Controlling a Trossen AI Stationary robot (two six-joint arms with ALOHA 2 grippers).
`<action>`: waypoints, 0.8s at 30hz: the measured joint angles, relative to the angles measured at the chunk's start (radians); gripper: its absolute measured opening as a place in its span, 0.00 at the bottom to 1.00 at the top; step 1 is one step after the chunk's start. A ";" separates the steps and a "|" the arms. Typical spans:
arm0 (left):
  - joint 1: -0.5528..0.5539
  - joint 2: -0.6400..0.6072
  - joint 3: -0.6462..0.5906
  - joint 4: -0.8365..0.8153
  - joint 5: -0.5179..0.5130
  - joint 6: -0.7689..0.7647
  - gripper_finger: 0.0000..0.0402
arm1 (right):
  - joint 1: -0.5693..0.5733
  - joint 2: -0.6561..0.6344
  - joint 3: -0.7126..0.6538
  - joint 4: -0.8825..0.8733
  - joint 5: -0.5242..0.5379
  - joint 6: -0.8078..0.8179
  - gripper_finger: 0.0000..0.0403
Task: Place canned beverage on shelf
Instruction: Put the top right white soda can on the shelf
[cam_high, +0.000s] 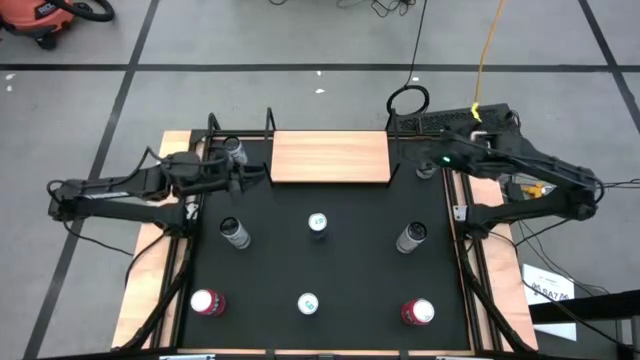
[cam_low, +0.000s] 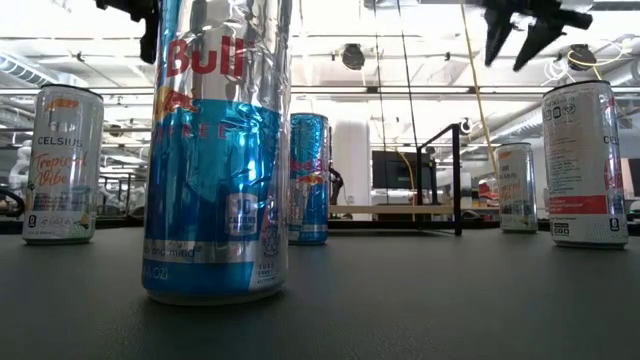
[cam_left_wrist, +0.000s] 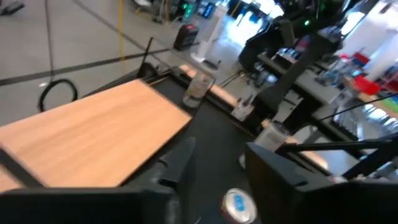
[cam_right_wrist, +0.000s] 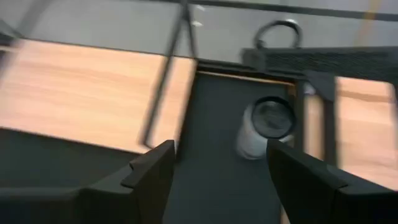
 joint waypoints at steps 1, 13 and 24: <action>0.011 0.002 0.001 -0.020 0.000 0.000 0.40 | -0.030 0.018 0.000 -0.014 0.000 -0.014 0.60; 0.042 0.002 0.001 -0.146 -0.044 0.052 0.49 | -0.429 0.198 0.000 -0.045 -0.228 -0.297 0.82; 0.041 0.002 0.001 -0.170 -0.108 0.055 0.49 | -0.628 0.326 0.000 0.024 -0.384 -0.439 0.90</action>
